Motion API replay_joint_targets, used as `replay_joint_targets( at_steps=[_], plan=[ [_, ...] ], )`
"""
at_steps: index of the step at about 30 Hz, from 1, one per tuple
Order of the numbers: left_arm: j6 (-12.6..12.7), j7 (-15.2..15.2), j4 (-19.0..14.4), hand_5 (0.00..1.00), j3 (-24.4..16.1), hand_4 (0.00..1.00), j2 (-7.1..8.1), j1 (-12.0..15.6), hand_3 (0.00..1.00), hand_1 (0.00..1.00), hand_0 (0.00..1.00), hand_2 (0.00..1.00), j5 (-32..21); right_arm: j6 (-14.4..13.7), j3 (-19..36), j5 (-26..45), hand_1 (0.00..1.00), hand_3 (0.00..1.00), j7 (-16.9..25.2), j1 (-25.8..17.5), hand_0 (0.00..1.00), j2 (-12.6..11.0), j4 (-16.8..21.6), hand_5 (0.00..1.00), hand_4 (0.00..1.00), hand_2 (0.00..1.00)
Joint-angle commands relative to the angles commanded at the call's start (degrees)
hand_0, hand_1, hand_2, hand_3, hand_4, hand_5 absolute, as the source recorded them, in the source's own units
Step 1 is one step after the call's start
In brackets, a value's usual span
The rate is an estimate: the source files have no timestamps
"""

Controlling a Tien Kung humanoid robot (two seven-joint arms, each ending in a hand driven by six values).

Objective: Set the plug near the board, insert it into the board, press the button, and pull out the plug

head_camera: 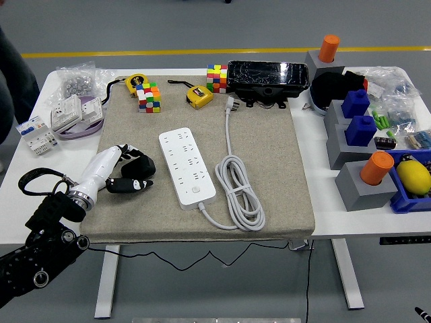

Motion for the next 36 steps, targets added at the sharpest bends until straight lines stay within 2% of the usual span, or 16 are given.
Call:
replay_joint_targets(
  at_steps=[1, 6, 7, 17, 19, 27, 32, 36],
  plan=[
    [0.06, 0.02, 0.19, 0.133, 0.08, 0.818, -0.10, -0.12, 0.549, 0.544, 0.565, 0.526, -0.09, 0.00, -0.02, 0.02, 0.665, 0.608, 0.00, 0.00, 0.569, 0.00, 0.01, 0.506, 0.972, 0.678],
    [0.89, -0.66, 0.89, 0.133, 0.51, 0.818, -0.54, -0.67, 0.549, 0.544, 0.565, 0.526, -1.31, 0.01, -0.19, 0.03, 0.665, 0.608, -0.02, -0.03, 0.569, 0.00, 0.03, 0.506, 0.972, 0.678],
    [1.15, -0.91, 1.02, 0.021, 0.62, 0.632, -0.61, -0.76, 0.549, 0.472, 0.463, 0.504, -1.56, 0.01, -0.27, 0.07, 0.664, 0.608, -0.01, -0.07, 0.569, 0.00, 0.04, 0.505, 0.970, 0.678],
    [1.99, -1.73, 0.64, 0.002, 1.34, 0.639, -0.77, -1.00, 0.537, 0.436, 0.425, 0.481, -2.61, 0.05, -0.30, 0.07, 0.664, 0.607, -0.04, 0.00, 0.569, -0.04, 0.03, 0.502, 0.970, 0.678],
    [2.04, -1.93, 0.21, 0.002, 1.29, 0.608, -0.72, -0.92, 0.538, 0.432, 0.417, 0.472, -2.55, 0.05, -0.24, 0.01, 0.664, 0.606, -0.05, -0.02, 0.569, -0.07, 0.05, 0.489, 0.972, 0.677],
    [1.97, -2.61, -2.70, 0.002, 0.87, 0.609, -0.63, -1.24, 0.537, 0.431, 0.413, 0.474, -3.31, 0.06, -0.44, 0.15, 0.664, 0.604, -0.03, -0.04, 0.569, -0.05, -0.01, 0.479, 0.976, 0.677],
    [2.21, -2.93, -3.97, 0.002, 1.76, 0.609, -0.97, -1.78, 0.538, 0.429, 0.411, 0.474, -3.44, 0.05, -0.82, 0.28, 0.664, 0.605, 0.01, 0.11, 0.569, 0.00, 0.10, 0.477, 0.976, 0.677],
    [1.85, -2.35, -3.31, 0.002, 3.40, 0.609, -1.49, -2.88, 0.538, 0.429, 0.411, 0.474, -3.73, 0.06, -1.17, 0.52, 0.664, 0.605, -0.02, 0.24, 0.569, 0.01, -0.07, 0.477, 0.976, 0.677]
  ],
)
